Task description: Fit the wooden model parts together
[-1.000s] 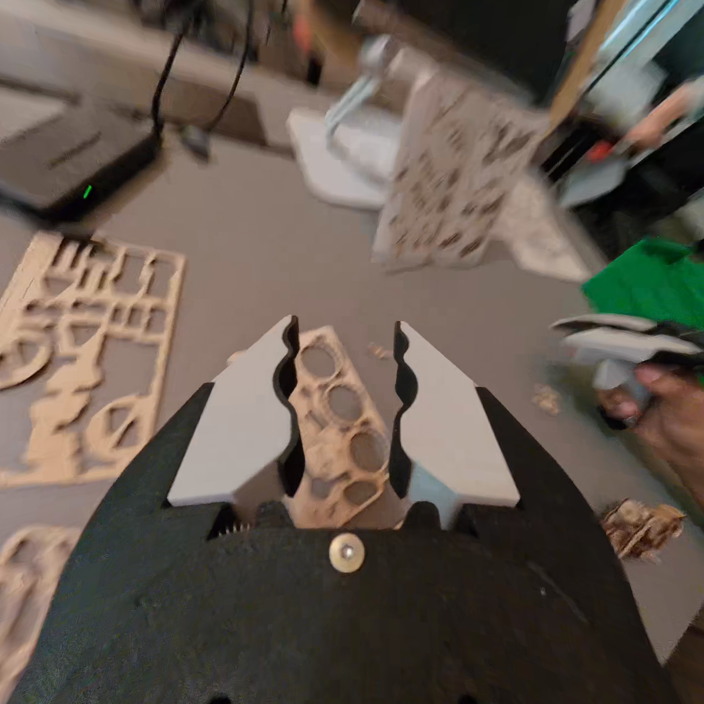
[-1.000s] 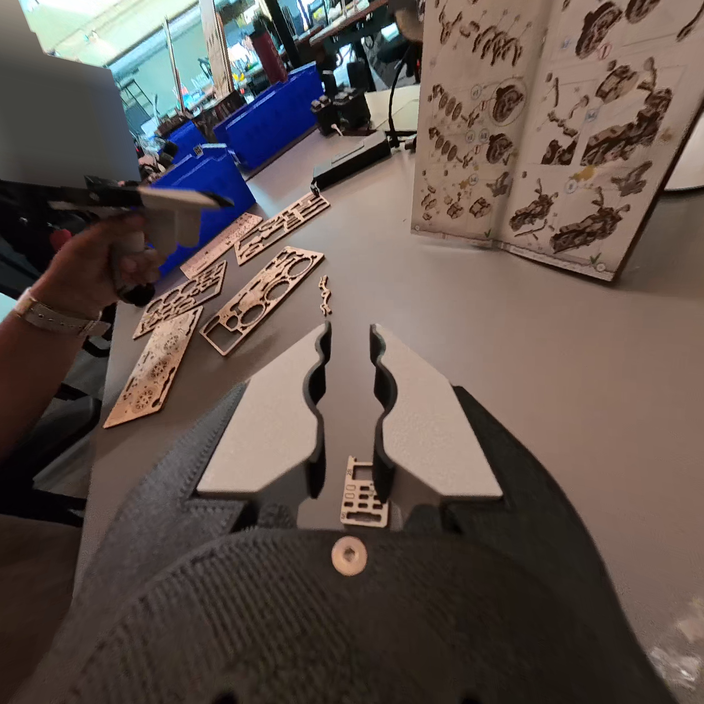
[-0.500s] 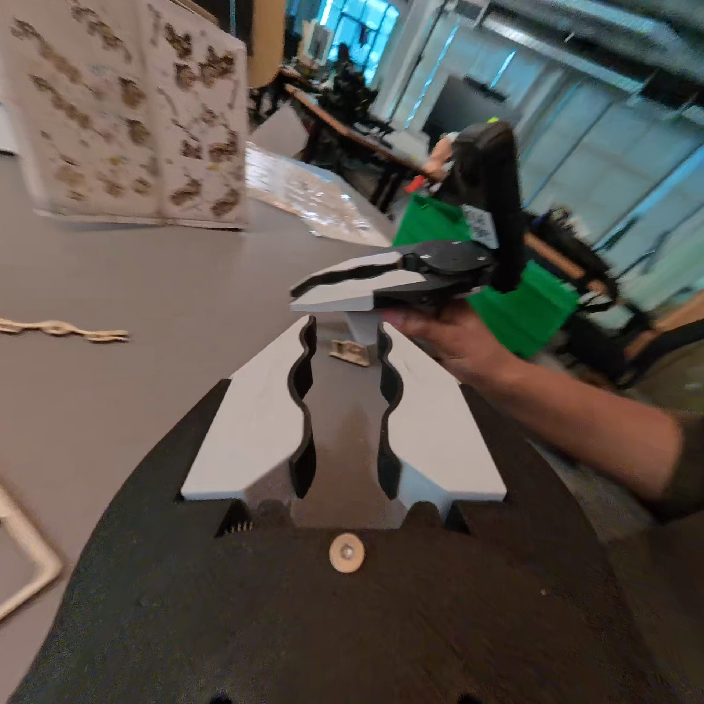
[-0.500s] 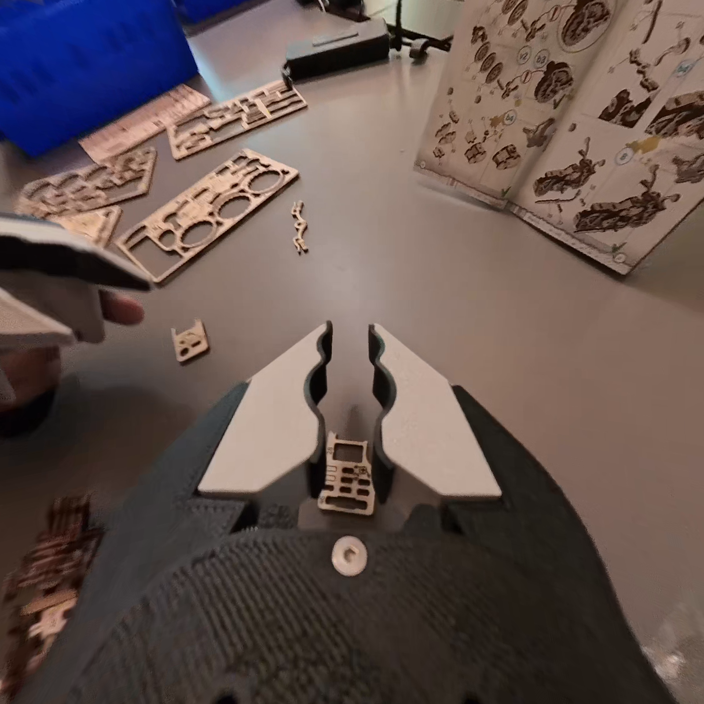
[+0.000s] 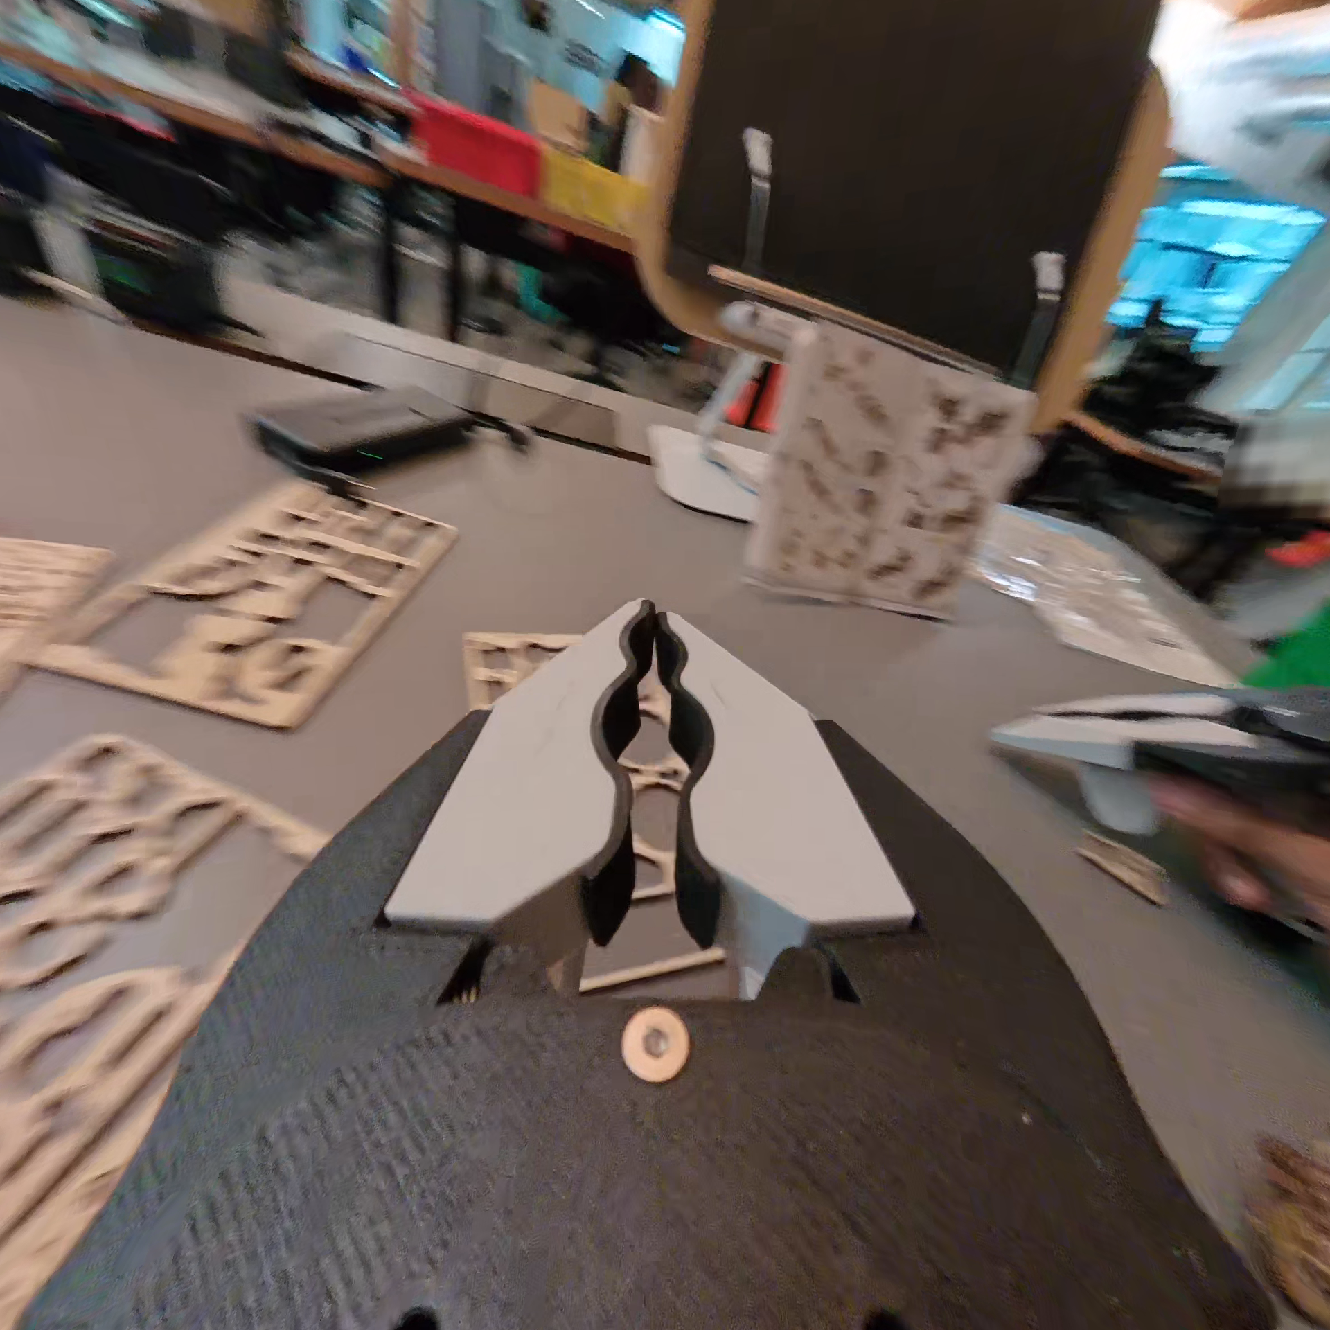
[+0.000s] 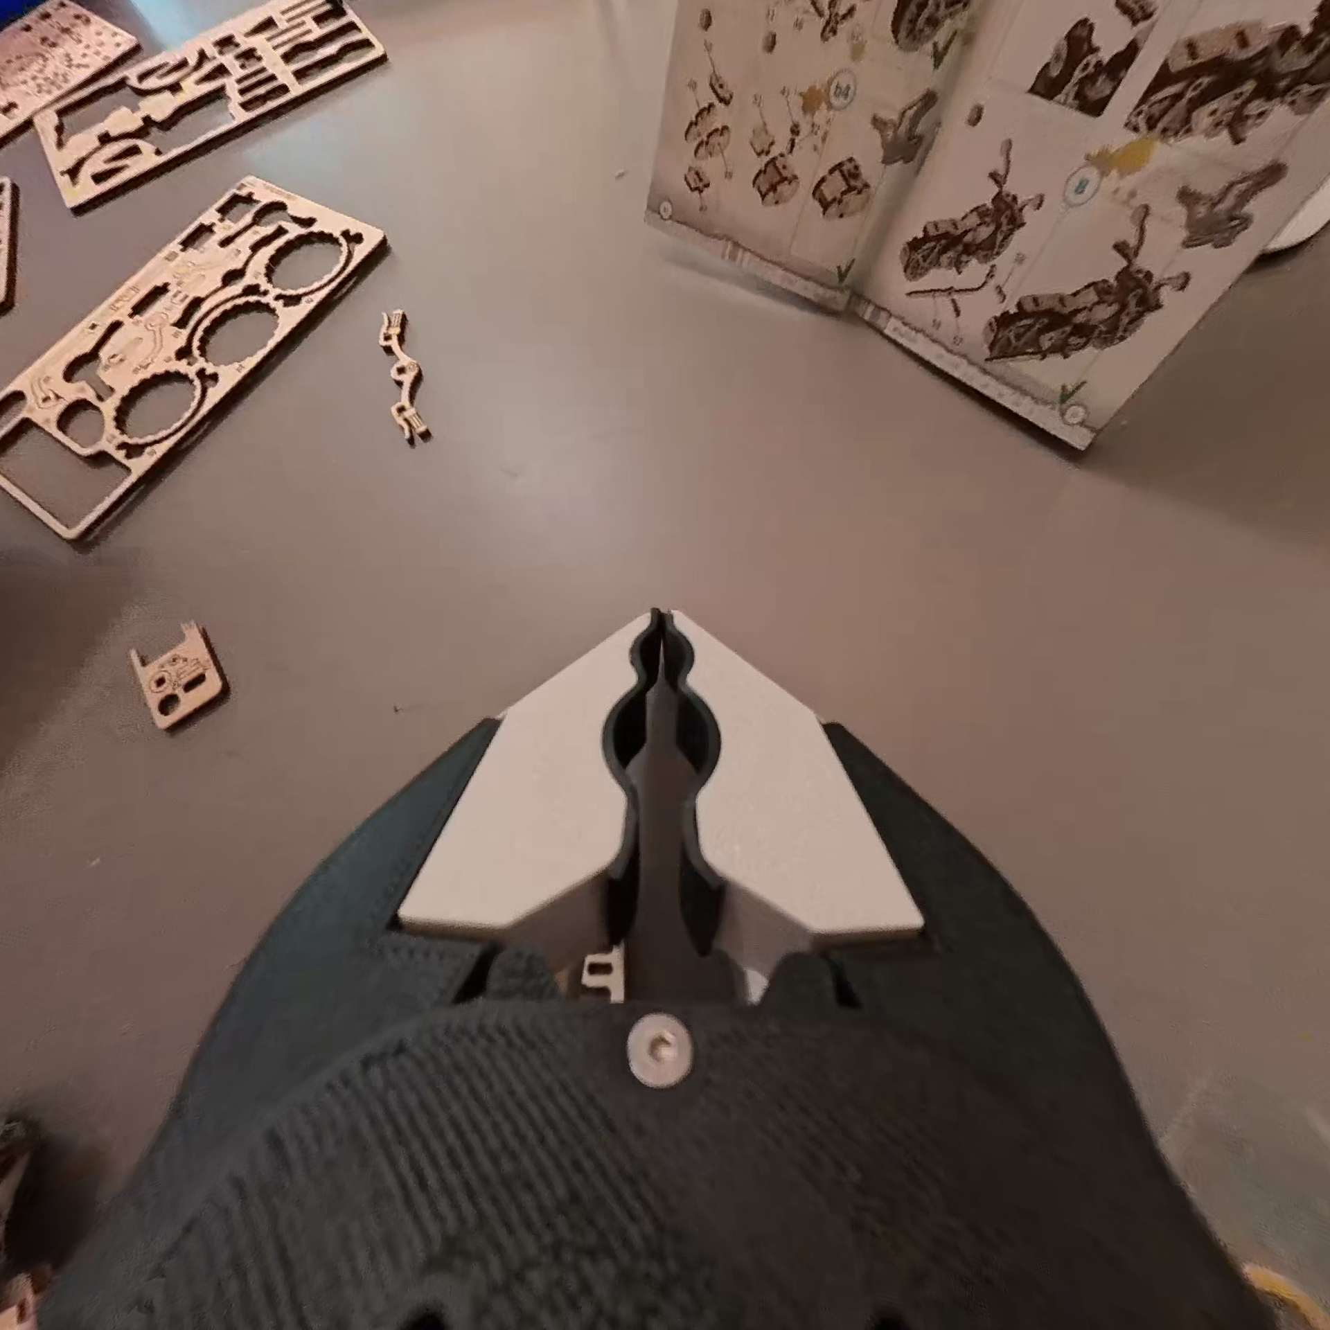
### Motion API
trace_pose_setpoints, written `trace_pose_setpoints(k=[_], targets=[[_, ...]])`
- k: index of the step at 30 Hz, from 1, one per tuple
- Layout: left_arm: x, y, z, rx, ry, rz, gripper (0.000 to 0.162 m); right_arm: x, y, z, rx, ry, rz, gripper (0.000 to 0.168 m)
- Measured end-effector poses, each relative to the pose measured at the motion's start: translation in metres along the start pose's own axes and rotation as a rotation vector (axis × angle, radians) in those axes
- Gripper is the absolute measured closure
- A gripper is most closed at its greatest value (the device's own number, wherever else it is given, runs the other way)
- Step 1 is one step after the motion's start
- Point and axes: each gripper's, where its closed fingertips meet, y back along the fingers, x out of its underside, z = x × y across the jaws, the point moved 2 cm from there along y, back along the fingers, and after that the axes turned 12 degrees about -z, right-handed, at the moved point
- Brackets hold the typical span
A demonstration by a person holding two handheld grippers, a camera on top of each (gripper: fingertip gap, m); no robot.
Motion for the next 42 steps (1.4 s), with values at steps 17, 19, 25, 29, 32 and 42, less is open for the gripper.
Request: trace_pose_setpoints(k=[17, 19, 25, 29, 32, 42], targets=[[0.045, -0.001, 0.041, -0.153, -0.118, 0.344, 0.093, 0.006, -0.005, 0.005, -0.012, 0.041, 0.052, 0.168], [0.055, 0.001, 0.039, -0.145, -0.164, 0.441, 0.088, 0.006, -0.005, 0.005, -0.013, 0.039, 0.052, 0.168], [0.082, 0.012, 0.044, -0.132, -0.239, 0.638, 0.084, 0.006, -0.005, 0.005, -0.012, 0.039, 0.052, 0.168], [0.084, 0.011, 0.043, -0.102, -0.196, 0.635, 0.087, 0.006, -0.005, 0.005, -0.012, 0.040, 0.052, 0.168], [0.084, 0.011, 0.041, -0.083, -0.200, 0.626, 0.103, 0.006, -0.005, 0.005, -0.014, 0.036, 0.052, 0.168], [0.083, 0.014, 0.037, -0.024, -0.184, 0.631, 0.143, 0.006, -0.005, 0.005, -0.018, 0.031, 0.052, 0.168]])
